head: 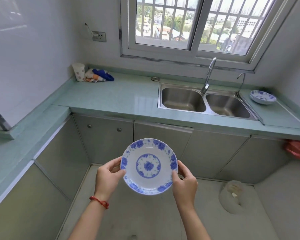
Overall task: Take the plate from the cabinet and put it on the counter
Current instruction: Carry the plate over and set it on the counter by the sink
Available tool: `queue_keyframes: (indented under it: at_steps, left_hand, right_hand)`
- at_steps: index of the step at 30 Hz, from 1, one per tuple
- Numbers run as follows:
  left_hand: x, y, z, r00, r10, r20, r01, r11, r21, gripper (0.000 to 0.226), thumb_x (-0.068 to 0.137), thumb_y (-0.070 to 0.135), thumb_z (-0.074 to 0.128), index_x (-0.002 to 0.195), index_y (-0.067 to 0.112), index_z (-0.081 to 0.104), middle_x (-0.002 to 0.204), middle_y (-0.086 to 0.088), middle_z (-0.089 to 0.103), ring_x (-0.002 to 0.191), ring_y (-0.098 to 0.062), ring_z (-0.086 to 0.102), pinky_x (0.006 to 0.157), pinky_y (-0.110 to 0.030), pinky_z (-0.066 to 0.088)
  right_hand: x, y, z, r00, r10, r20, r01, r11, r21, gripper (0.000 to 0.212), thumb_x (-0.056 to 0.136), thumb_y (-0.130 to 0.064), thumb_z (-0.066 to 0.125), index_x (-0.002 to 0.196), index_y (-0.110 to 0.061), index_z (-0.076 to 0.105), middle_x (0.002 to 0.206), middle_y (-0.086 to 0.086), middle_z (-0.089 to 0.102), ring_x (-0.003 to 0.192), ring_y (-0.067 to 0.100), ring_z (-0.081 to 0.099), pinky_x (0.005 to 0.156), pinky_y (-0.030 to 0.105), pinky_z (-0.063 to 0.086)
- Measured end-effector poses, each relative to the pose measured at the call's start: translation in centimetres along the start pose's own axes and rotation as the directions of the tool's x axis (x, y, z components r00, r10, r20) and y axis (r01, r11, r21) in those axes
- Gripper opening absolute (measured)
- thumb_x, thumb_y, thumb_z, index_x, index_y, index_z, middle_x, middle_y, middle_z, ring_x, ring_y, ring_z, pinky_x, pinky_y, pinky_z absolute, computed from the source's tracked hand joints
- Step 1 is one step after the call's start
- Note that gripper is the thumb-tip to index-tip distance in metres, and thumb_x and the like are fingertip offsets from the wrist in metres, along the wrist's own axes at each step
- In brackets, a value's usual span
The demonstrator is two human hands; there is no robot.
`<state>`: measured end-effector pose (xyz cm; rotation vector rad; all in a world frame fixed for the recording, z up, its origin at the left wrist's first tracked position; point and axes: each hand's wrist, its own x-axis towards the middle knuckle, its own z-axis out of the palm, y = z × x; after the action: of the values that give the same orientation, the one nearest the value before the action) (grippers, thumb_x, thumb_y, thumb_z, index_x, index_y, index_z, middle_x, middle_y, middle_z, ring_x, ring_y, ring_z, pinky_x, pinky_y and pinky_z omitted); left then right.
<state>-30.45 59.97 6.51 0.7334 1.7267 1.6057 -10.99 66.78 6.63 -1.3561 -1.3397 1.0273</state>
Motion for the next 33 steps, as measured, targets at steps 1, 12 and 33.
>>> queue_keyframes:
  at_steps: [1,12,33]
  left_hand:
    - [1.9,0.4,0.5,1.0,0.001,-0.001,-0.001,1.0,-0.003,0.044,0.069,-0.015,0.063,0.094,0.021,0.067,0.089,0.009,0.07,0.083,-0.005,0.067,0.069,-0.013,0.055]
    - [17.8,3.0,5.1,0.999,-0.039,0.017,0.039,0.999,0.0,0.042,0.071,-0.014,0.063,0.095,0.02,0.065,0.09,0.002,0.069,0.084,-0.014,0.066,0.06,-0.018,0.057]
    - [37.2,4.0,14.3,0.964,-0.085,-0.252,0.106,0.992,0.071,0.04,0.071,-0.016,0.063,0.107,0.003,0.064,0.087,0.007,0.065,0.083,-0.004,0.062,0.064,-0.005,0.05]
  right_hand:
    - [1.7,-0.3,1.0,1.0,0.002,-0.001,-0.002,1.0,0.001,0.034,0.082,-0.003,0.061,0.115,-0.01,0.061,0.092,-0.01,0.065,0.081,-0.014,0.06,0.065,0.0,0.046]
    - [16.3,-2.4,8.0,0.999,0.049,-0.005,-0.049,0.999,-0.015,0.035,0.082,-0.004,0.061,0.116,-0.012,0.06,0.099,-0.007,0.067,0.095,0.005,0.063,0.085,0.028,0.054]
    - [40.6,-0.9,17.4,0.977,0.039,0.211,-0.025,0.997,-0.071,0.036,0.084,-0.005,0.061,0.119,-0.009,0.058,0.116,0.006,0.066,0.098,0.014,0.062,0.089,0.039,0.054]
